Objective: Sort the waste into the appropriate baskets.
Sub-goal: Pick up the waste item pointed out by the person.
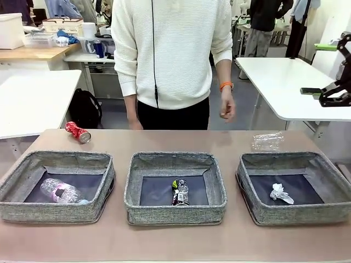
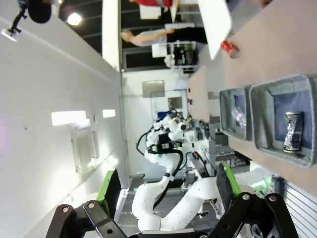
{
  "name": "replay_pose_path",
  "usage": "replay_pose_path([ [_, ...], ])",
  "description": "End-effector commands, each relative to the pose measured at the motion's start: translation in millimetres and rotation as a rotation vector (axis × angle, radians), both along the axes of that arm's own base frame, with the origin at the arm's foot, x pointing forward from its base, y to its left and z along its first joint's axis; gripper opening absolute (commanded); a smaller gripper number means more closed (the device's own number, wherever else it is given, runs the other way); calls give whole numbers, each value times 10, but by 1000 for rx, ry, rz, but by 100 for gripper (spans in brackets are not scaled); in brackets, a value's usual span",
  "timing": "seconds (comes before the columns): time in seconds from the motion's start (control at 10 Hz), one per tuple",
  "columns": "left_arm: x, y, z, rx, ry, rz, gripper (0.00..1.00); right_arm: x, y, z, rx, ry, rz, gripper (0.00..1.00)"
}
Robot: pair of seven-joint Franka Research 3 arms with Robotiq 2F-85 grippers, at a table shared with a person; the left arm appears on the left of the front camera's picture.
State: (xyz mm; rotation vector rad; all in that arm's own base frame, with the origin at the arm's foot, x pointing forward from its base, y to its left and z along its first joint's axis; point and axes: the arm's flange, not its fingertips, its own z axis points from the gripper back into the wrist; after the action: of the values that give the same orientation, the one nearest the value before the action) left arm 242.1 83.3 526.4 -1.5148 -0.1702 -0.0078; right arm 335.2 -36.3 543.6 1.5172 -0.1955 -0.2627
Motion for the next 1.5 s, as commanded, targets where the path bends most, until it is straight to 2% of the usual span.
replay_pose_path([
  [0.0, 7, -19, 61, -25, 0, 1, 100, -24, -23, -6, -6, -13, 17, 100],
  [0.8, 7, -19, 61, -25, 0, 1, 100, 0, 0, 0, 0, 0, 0, 100],
  [0.9, 7, -19, 61, -25, 0, 1, 100, 169, 230, 17, -325, -85, -205, 100],
  [1.0, 7, -19, 61, -25, 0, 1, 100, 445, 331, 31, -618, -122, -388, 100],
  [1.1, 7, -19, 61, -25, 0, 1, 100, 712, 357, 15, -788, -10, -454, 100],
  [1.2, 7, -19, 61, -25, 0, 1, 100, 988, 317, -31, -971, 56, -542, 100],
  [1.3, 7, -19, 61, -25, 0, 1, 100, 1164, 286, -80, -1095, 60, -616, 100],
  [1.4, 7, -19, 61, -25, 0, 1, 100, 1274, 249, -109, -1151, 54, -717, 100],
])
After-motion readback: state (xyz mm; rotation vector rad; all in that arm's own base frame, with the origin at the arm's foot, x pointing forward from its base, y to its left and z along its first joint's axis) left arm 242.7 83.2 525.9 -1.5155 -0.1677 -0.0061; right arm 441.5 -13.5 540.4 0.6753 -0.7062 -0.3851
